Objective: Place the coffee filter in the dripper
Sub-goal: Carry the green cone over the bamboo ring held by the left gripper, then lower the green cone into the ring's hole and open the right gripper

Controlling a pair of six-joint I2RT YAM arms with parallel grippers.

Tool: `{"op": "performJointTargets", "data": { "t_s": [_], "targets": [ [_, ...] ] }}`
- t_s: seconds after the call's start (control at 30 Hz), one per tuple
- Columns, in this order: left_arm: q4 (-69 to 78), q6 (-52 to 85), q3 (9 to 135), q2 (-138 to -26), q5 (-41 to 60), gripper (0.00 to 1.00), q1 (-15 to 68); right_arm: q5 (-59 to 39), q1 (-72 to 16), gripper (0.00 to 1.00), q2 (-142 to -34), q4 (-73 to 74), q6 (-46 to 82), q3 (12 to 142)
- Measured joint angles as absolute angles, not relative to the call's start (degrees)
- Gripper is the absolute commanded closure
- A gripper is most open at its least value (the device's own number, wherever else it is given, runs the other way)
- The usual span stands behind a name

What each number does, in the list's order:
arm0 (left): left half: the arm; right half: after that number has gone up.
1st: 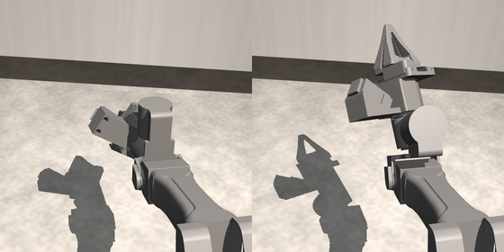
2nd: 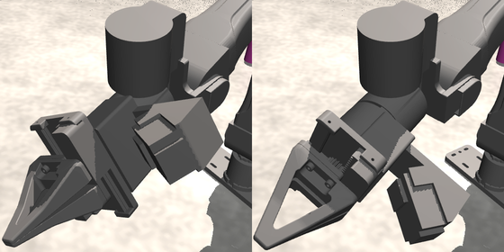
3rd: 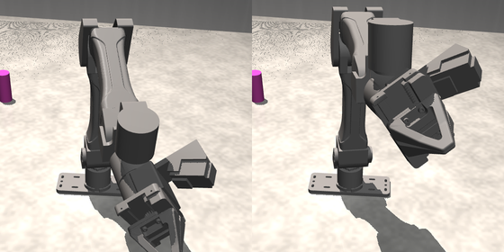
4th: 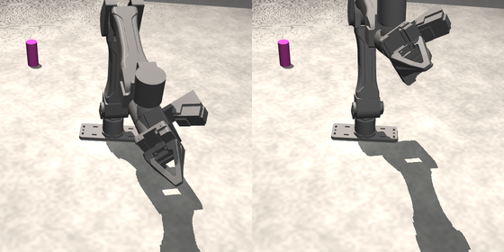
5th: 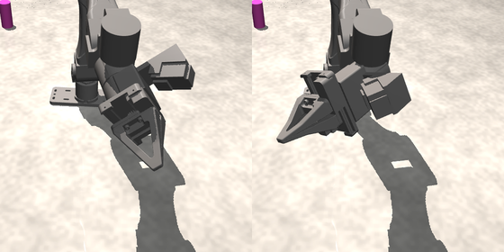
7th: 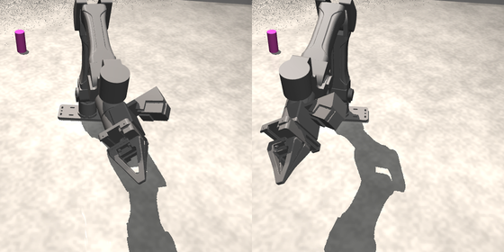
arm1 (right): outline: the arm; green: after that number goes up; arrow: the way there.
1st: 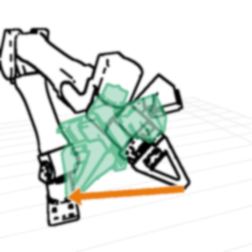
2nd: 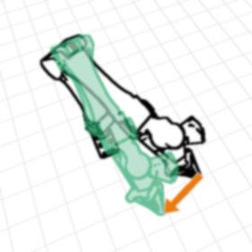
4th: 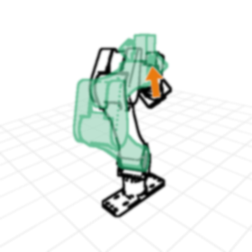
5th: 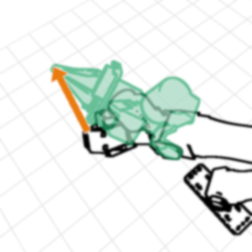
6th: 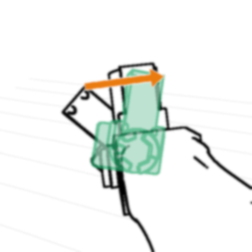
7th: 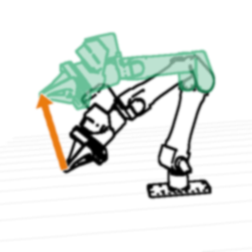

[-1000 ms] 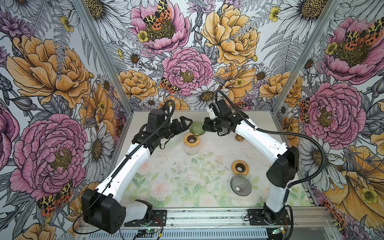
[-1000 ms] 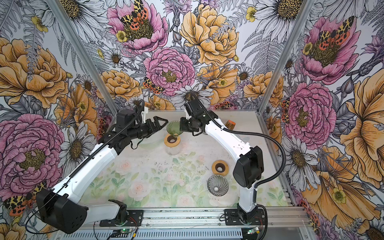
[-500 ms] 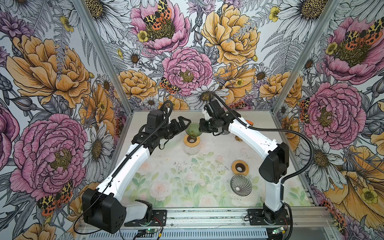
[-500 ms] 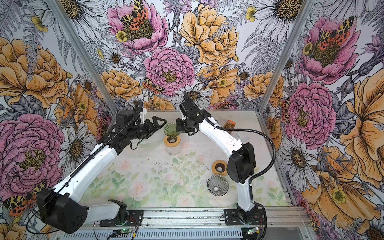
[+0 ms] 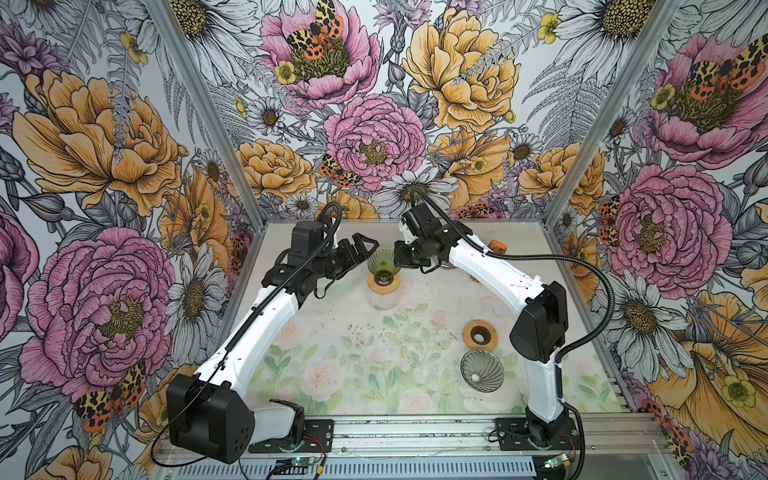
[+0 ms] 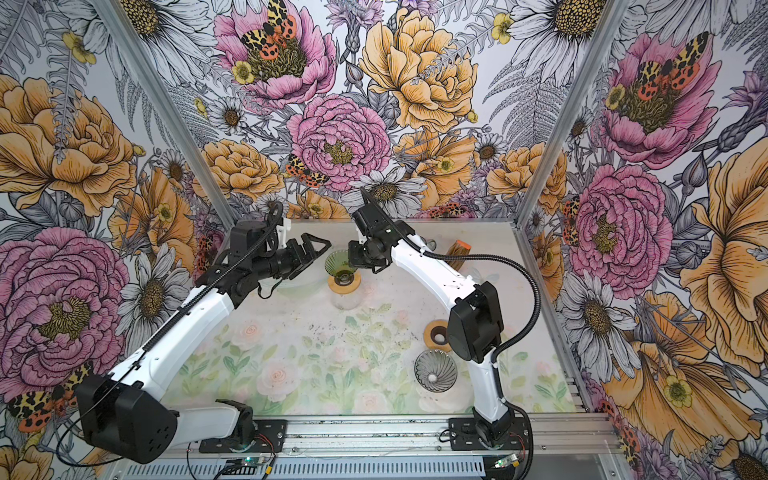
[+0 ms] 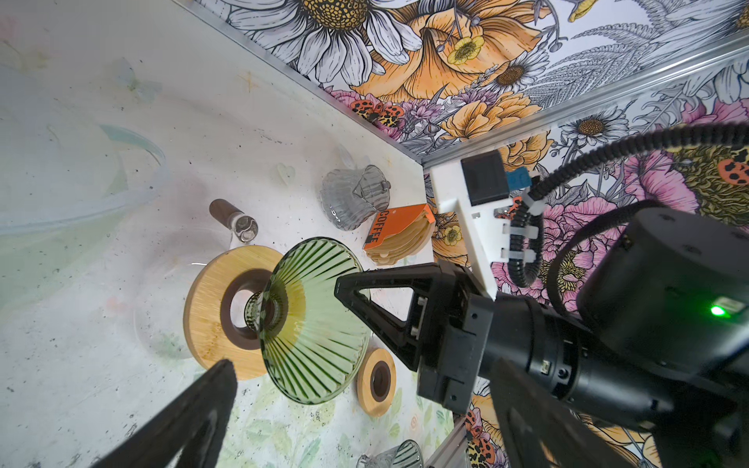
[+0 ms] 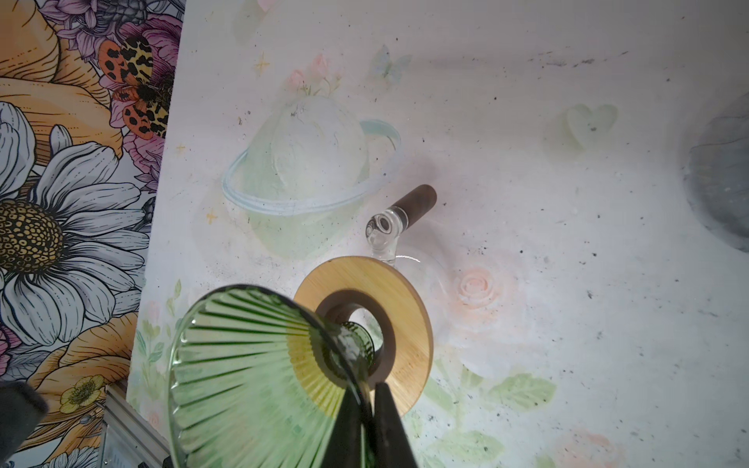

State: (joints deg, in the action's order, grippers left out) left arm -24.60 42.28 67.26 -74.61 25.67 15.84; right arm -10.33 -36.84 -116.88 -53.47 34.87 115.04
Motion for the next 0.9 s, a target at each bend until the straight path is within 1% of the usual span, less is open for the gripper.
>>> {"op": "performJointTargets", "data": {
  "t_s": [0.67,0.77,0.9],
  "targets": [
    [-24.7,42.1,67.3,-75.5,26.8,0.01,15.8,-8.4,-38.3,0.96,-119.7,-53.3,33.5,116.0],
    [-25.3,42.0,67.3,-75.8,26.8,0.03,15.8,-8.1,-38.6,0.93,-119.7,-53.3,33.4,116.0],
    [-27.6,41.3,67.3,-76.6,26.9,0.09,15.2,-7.2,-38.6,0.84,-119.7,-53.3,33.3,116.0]
  ]
}}
